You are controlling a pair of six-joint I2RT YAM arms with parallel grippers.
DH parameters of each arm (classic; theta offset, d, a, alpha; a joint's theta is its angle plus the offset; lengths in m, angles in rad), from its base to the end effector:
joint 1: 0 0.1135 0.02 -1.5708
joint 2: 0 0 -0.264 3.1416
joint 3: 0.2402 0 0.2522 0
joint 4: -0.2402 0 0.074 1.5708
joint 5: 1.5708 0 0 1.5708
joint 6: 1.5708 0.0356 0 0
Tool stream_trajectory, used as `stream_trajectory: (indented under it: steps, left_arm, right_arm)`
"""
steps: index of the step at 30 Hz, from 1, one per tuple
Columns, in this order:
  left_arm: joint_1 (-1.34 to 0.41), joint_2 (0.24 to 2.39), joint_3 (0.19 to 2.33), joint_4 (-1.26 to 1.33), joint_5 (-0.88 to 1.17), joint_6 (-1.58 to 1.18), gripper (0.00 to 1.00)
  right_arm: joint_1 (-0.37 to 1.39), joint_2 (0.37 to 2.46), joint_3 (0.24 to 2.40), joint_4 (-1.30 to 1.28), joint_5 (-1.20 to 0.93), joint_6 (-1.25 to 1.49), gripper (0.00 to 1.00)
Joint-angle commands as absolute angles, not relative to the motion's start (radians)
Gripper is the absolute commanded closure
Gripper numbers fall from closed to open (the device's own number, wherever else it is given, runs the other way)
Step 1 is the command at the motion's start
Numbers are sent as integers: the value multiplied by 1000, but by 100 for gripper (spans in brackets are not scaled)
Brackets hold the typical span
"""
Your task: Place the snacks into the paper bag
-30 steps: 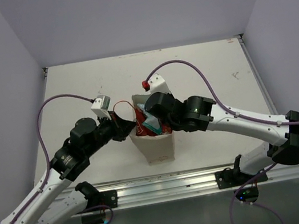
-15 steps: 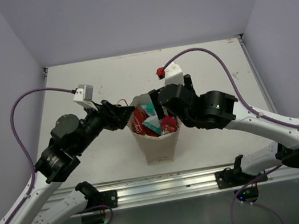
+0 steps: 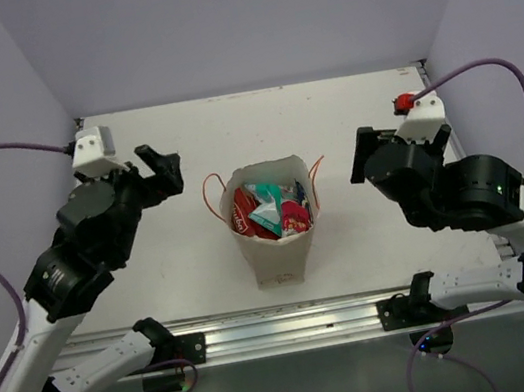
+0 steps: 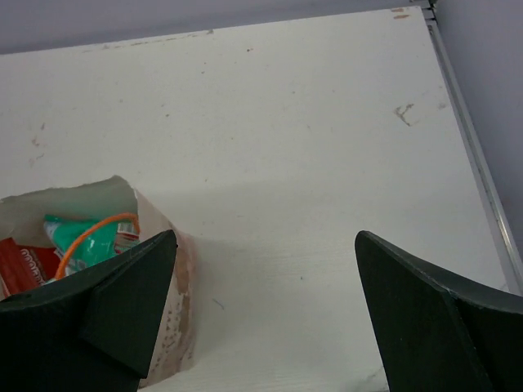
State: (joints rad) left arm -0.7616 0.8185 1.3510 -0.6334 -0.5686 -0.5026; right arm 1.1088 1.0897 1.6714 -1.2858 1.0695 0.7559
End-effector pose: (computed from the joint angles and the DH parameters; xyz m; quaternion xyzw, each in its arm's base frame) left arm 0.1027 -0.0715 0.4718 -0.0945 0.7304 -0.2124 0.6422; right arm 0.0899 0.1105 0.4733 0.0736 0.8063 0.0145 0.5867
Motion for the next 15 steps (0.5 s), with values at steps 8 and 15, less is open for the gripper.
stream_trajectory:
  steps: [8,15]
  left_arm:
    - [-490,960,1295,-695,-516,-387,7]
    - [-437,982,1330,-673,-512,-351,5]
  right_arm:
    - [1048,1057,1338,-1480,1042,1020,1]
    - [986,1138,1321,-1589,1117,1221,1]
